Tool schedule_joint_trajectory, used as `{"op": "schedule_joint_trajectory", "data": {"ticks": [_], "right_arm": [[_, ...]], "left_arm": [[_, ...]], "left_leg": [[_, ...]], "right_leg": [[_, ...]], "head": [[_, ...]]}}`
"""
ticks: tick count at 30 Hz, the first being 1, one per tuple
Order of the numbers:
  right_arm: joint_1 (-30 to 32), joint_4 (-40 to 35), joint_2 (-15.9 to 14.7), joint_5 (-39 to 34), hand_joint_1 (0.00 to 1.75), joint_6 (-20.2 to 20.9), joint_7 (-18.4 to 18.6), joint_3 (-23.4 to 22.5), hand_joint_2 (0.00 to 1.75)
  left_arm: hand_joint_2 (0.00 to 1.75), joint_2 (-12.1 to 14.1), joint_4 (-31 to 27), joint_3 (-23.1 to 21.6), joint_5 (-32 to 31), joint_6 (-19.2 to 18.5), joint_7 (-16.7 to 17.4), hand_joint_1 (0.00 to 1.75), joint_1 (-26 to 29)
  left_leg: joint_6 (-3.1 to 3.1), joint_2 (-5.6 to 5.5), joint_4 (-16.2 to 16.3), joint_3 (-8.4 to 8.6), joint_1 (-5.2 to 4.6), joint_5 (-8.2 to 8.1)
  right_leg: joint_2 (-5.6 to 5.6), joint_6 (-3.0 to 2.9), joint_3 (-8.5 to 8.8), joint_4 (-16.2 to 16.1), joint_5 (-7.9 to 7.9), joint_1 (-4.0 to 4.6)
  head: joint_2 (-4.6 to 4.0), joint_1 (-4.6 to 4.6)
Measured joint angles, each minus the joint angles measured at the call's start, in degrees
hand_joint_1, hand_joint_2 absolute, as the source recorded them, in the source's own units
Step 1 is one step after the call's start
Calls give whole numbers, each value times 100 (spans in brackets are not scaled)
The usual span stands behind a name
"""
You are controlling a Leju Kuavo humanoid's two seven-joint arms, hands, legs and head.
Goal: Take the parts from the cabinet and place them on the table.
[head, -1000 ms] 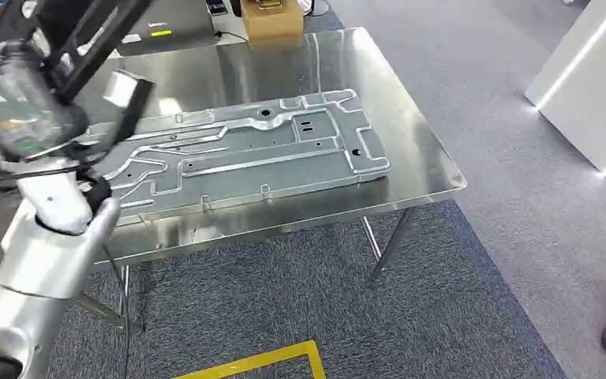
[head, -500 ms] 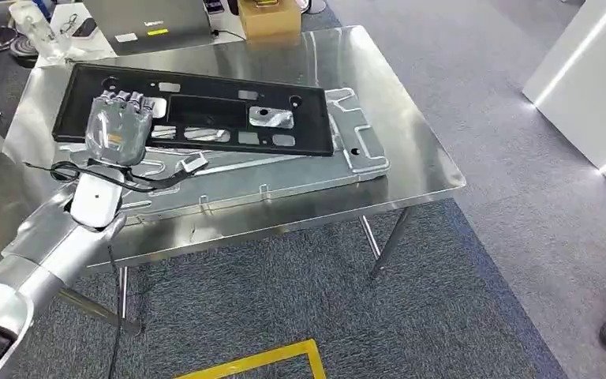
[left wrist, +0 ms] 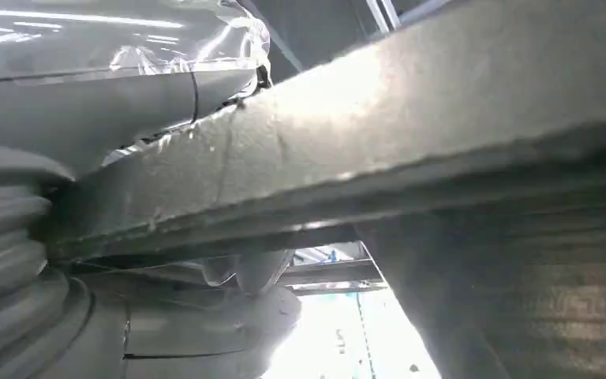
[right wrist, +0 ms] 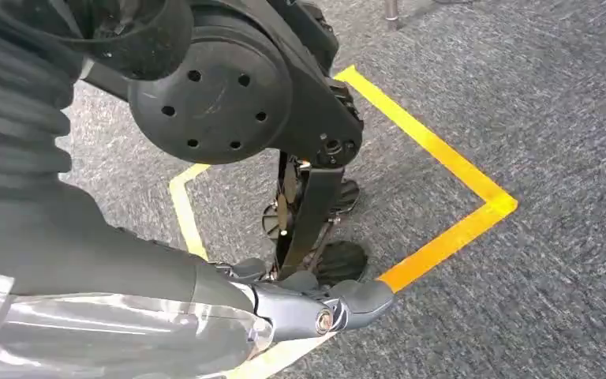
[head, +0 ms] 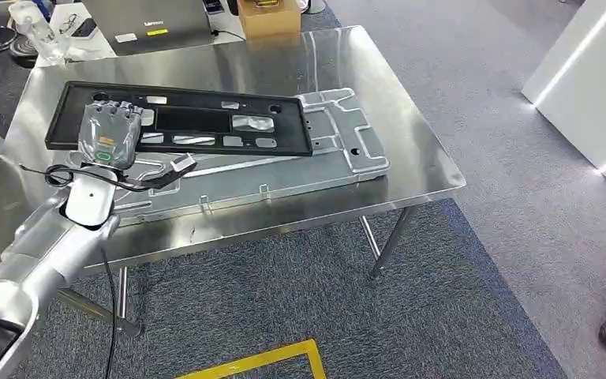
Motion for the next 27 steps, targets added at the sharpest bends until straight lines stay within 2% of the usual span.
{"op": "schedule_joint_trajectory", "data": {"ticks": [5, 12, 19, 23, 24, 27], "right_arm": [[1, 0, 0, 28, 0, -9, -39, 0, 175], [-1, 0, 0, 15, 0, -179, -17, -7, 175], [4, 0, 9, -81, 0, -273, 125, -112, 175], [5, -11, 33, -146, 0, -286, 142, -173, 175], [4, -22, 39, -160, 0, -286, 142, -190, 0], [4, -50, 63, -197, 0, -286, 136, -241, 0]], "left_arm": [[175, -46, 159, 4, -4, 4, 7, 175, -1], [175, -286, 940, 192, 66, -99, -217, 175, -84], [175, -540, 1513, 599, 448, -1129, -625, 175, -103], [175, -684, 1711, 776, 503, -1794, -682, 175, -77], [175, -717, 1731, 809, 514, -1858, -673, 0, -66], [175, -774, 1768, 947, 595, -1851, -660, 0, -27]], "left_leg": [[0, 2, 0, 0, 0, 0], [0, 1, 0, 1, 0, 0], [0, 0, 0, 0, 0, 0], [0, -1, 0, 0, 0, 0], [0, -1, 0, 0, 0, 0], [0, -1, 0, 1, 0, 0]], "right_leg": [[1, 0, -1, 0, 0, 0], [0, 0, 0, 0, 0, 0], [-1, 0, 0, -1, 0, 0], [-4, 0, 1, -1, 0, 0], [-4, 0, 1, -1, 0, 0], [-4, 0, 2, -1, 0, -1]], "head": [[0, 0], [0, 0], [0, 0], [0, 0], [0, 0], [0, 0]]}}
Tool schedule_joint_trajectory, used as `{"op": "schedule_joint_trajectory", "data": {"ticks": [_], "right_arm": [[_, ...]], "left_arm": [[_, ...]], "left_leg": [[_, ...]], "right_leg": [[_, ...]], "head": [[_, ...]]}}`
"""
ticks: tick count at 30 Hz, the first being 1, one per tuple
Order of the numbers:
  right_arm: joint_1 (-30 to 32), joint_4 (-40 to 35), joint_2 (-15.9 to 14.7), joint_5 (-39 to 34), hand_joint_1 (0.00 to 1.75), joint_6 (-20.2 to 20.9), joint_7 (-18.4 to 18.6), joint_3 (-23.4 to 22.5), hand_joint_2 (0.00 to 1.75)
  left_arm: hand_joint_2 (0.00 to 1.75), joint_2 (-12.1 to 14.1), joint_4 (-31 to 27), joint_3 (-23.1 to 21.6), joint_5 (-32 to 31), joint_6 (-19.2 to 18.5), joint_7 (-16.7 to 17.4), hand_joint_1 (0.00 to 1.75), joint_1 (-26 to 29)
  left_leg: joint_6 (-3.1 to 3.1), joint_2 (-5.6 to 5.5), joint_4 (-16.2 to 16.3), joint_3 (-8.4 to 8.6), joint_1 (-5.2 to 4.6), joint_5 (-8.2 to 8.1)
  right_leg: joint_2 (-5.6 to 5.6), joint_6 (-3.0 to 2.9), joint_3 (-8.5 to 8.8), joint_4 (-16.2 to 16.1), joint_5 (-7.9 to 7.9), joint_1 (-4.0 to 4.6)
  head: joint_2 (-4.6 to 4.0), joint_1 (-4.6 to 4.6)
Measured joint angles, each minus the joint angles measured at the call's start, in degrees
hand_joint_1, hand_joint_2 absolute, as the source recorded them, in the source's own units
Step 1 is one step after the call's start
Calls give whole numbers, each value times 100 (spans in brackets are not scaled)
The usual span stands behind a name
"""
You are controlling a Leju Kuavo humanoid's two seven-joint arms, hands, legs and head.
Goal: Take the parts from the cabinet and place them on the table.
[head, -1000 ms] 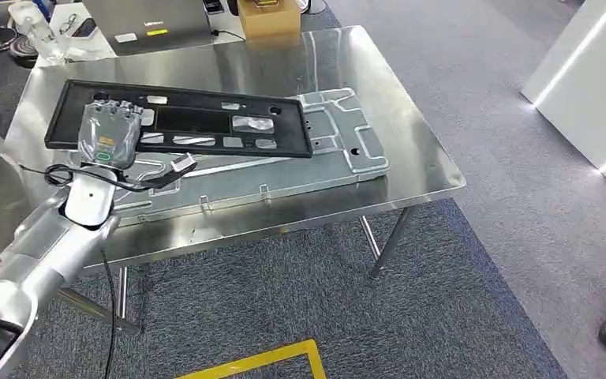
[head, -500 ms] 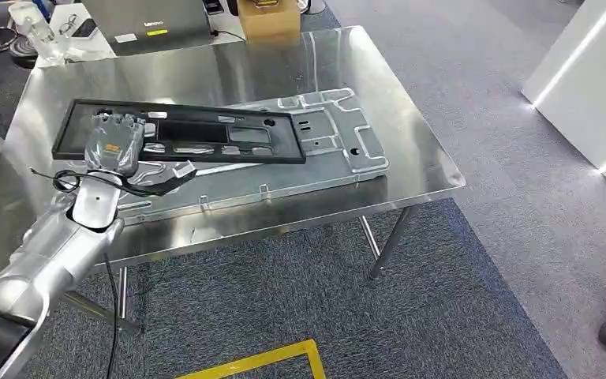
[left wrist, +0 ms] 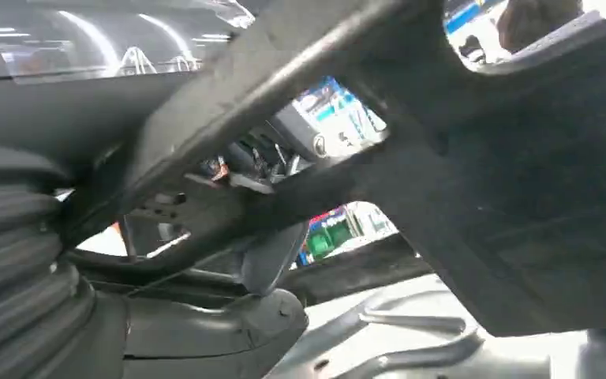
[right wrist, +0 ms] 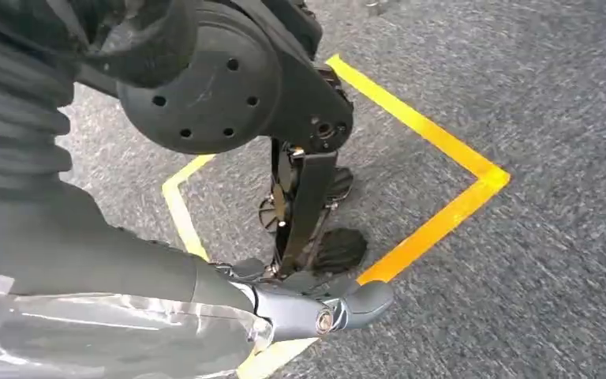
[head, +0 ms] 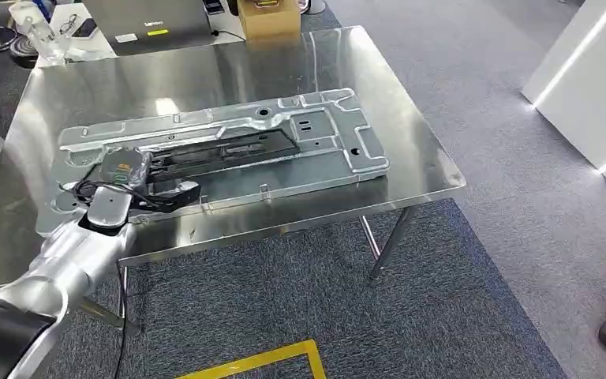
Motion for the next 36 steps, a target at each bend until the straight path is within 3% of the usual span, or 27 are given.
{"op": "schedule_joint_trajectory", "data": {"ticks": [2, 3, 10, 13, 21, 32, 36], "right_arm": [[5, -13, 15, -7, 0, -13, 7, -33, 0], [6, -22, 24, -7, 0, -20, 15, -41, 0], [24, -133, 96, -26, 0, -15, 122, -137, 0], [31, -184, 125, 26, 0, 35, 118, -153, 0], [52, -271, 177, 114, 0, 112, 13, -188, 0], [90, -345, 297, 404, 0, 249, -271, -188, 0], [91, -345, 297, 474, 0, 282, -310, -188, 0]], "left_arm": [[175, -35, 2, 105, 87, 160, -61, 0, 46], [0, -48, 4, 136, 133, 223, -101, 0, 59], [0, -332, -31, 660, 1071, 400, -1179, 0, 64], [0, -461, -267, 791, 1239, 592, -1454, 0, 75], [0, -599, -693, 959, 1434, 634, -1644, 0, 120], [0, -312, -1504, 1056, 1847, 393, -2024, 0, 424], [0, -236, -1775, 1058, 1989, 496, -2214, 0, 561]], "left_leg": [[0, 0, 0, 0, 0, 0], [0, 0, 0, 0, 0, 0], [0, -16, 2, 0, 0, 0], [0, -15, 2, 0, -1, 0], [1, -13, 2, 1, -3, 1], [20, -19, 19, -5, -32, -16], [75, -20, 24, -6, -75, -31]], "right_leg": [[0, 0, 0, 0, 0, 0], [0, 0, -1, 0, 0, 0], [-13, 0, 3, -1, 0, -1], [-13, 0, 5, -1, 0, -1], [-12, 2, 4, -1, 1, -2], [-16, 11, 7, -12, -2, -31], [-16, 75, 14, -33, -1, -70]], "head": [[0, 0], [0, 0], [0, 0], [0, 2], [0, 0], [0, 0], [0, 0]]}}
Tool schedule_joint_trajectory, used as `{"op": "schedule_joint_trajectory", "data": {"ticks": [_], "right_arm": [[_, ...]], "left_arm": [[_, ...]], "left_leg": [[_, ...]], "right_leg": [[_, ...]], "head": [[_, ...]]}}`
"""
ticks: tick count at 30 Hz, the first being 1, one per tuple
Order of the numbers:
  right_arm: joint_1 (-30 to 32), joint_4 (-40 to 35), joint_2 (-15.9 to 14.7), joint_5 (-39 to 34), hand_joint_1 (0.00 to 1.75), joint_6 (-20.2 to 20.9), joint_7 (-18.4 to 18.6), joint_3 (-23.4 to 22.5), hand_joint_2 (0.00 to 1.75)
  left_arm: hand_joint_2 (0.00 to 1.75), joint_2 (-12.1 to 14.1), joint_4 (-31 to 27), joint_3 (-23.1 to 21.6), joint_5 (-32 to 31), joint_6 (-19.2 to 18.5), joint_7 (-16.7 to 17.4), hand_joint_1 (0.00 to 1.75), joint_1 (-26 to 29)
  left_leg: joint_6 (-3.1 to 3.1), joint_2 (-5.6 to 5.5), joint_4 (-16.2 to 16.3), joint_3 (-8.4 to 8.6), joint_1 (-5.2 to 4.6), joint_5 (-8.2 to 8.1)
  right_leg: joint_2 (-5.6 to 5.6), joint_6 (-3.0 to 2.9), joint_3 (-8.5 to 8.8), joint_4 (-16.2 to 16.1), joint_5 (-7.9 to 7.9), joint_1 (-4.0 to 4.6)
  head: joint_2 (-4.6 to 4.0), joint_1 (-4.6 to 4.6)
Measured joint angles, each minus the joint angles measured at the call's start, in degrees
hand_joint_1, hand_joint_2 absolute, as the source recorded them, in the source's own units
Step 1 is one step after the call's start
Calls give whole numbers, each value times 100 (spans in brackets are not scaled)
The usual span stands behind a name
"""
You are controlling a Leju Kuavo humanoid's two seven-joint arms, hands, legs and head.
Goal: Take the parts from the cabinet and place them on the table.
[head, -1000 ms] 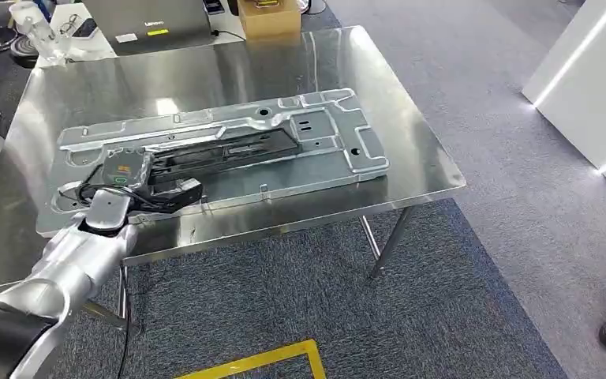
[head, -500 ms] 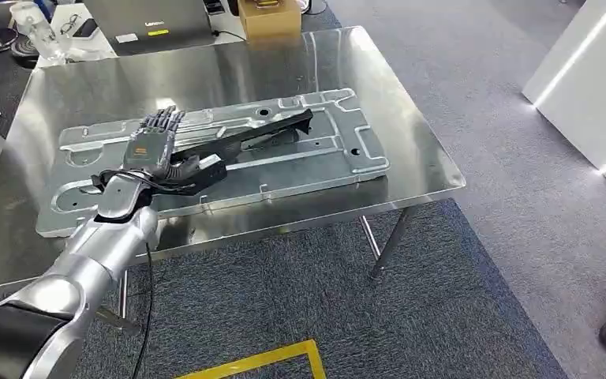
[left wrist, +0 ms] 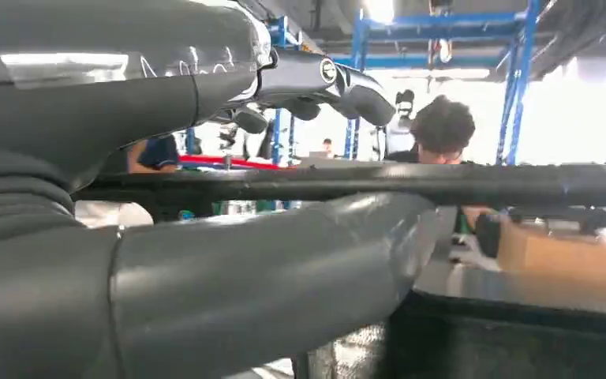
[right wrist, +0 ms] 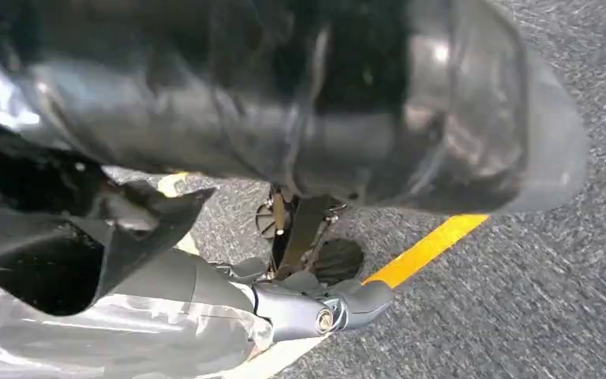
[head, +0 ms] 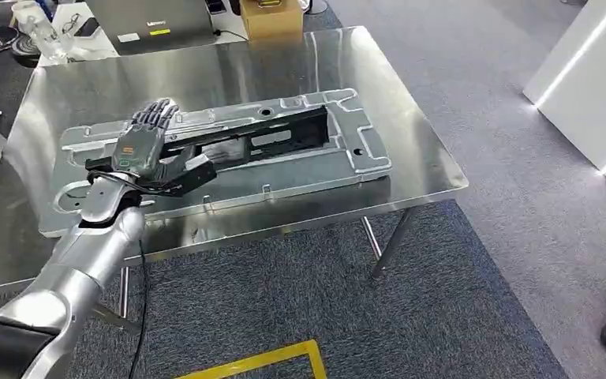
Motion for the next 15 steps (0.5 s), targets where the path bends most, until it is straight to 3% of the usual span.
{"op": "schedule_joint_trajectory", "data": {"ticks": [1, 2, 3, 6, 7, 8, 9, 11, 12, 13, 15], "right_arm": [[-1, 0, 0, 11, 0, 0, 17, 0, 0], [-7, 0, -2, 17, 0, -11, 61, 0, 0], [-6, 0, -4, 24, 0, -24, 94, 0, 0], [-5, 0, -15, 48, 0, -74, 186, 0, 0], [-4, 0, -15, 48, 0, -79, 190, 0, 0], [-3, 0, -15, 48, 0, -79, 195, 0, 0], [-3, 0, -15, 48, 0, -79, 197, 0, 0], [-6, 0, -28, 48, 0, -81, 197, 0, 0], [-7, 0, -31, 48, 0, -81, 197, 0, 0], [-10, 0, -33, 48, 0, -83, 201, 0, 0], [-8, 0, -33, 50, 0, -85, 203, 0, 0]], "left_arm": [[0, 4, -89, 2, 9, 52, -26, 0, 22], [0, 0, -181, 0, -22, 91, -22, 0, 52], [0, -11, -238, 0, -90, 129, 2, 0, 65], [0, -94, -317, -9, -219, 144, 123, 0, 124], [0, -118, -334, -11, -228, 151, 134, 0, 158], [0, -138, -349, -13, -232, 151, 140, 0, 181], [0, -159, -373, -13, -232, 151, 149, 0, 190], [0, -179, -413, -13, -232, 151, 151, 0, 189], [0, -186, -426, -13, -232, 151, 151, 0, 188], [0, -186, -428, -13, -232, 153, 158, 0, 176], [0, -192, -454, -15, -232, 153, 160, 0, 193]], "left_leg": [[38, 1, -20, 6, 7, 37], [92, 20, -124, 56, 81, 87], [111, 28, -153, 73, 73, 100], [128, 30, -144, 62, 63, 104], [126, 31, -135, 57, 60, 101], [127, 31, -120, 55, 59, 95], [122, 30, -96, 55, 60, 81], [91, 25, -42, 58, 60, 47], [77, 26, -23, 44, 60, 32], [49, 14, -1, -6, 32, 41], [-6, 13, -2, -16, 39, 75]], "right_leg": [[1, 36, 12, -8, 23, 5], [-1, 47, 12, 30, -55, 9], [-3, 41, -51, 193, -170, 26], [-1, 57, -731, 1479, -743, 17], [-1, 61, -928, 1786, -778, 19], [-2, 60, -990, 1801, -630, 17], [-3, 50, -915, 1540, -347, 15], [-6, 7, -521, 590, 246, 14], [-8, -29, -400, 293, 245, 18], [-8, -42, -375, 249, 245, 71], [1, -75, -406, 221, 259, 74]], "head": [[0, 0], [0, 0], [-2, 4], [-2, 2], [0, 2], [0, 2], [0, 4], [0, 4], [0, 0], [0, 2], [0, 2]]}}
